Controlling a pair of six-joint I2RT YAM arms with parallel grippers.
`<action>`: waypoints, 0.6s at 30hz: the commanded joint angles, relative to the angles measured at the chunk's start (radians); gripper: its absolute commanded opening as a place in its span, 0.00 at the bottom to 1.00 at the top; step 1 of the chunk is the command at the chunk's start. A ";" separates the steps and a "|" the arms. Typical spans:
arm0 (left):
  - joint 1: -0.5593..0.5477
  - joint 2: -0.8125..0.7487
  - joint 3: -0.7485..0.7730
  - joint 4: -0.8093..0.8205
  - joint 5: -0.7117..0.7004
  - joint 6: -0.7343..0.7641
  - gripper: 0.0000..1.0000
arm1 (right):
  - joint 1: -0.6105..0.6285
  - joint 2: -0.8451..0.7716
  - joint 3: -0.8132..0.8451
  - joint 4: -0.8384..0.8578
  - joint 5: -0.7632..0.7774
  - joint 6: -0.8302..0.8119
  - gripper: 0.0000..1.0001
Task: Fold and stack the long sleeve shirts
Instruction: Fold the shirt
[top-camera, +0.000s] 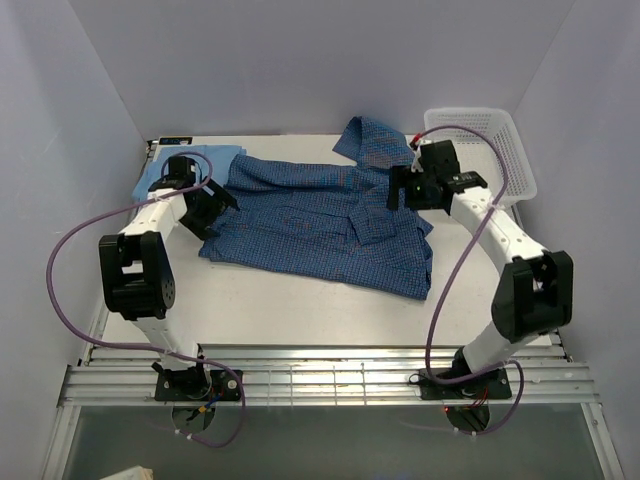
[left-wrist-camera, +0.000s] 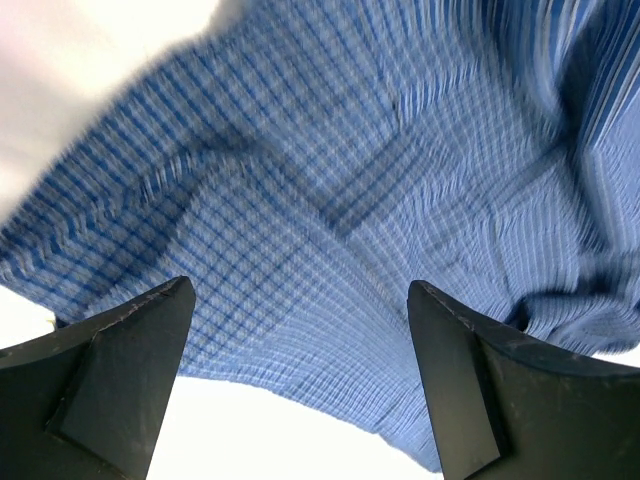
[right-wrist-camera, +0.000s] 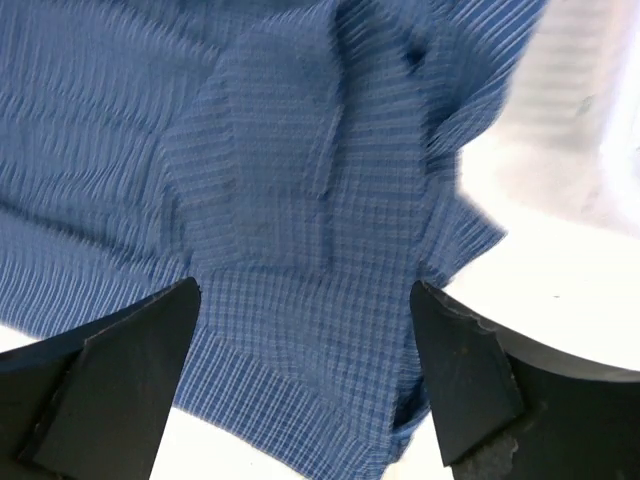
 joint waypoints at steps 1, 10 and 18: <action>-0.037 -0.070 -0.051 0.050 0.032 0.017 0.98 | 0.049 -0.205 -0.214 0.014 -0.103 0.062 0.90; -0.045 -0.009 -0.132 0.093 -0.071 0.036 0.98 | 0.130 -0.348 -0.577 0.163 -0.301 0.153 0.90; -0.045 0.011 -0.237 0.091 -0.091 0.050 0.98 | 0.124 -0.193 -0.606 0.086 -0.091 0.174 0.90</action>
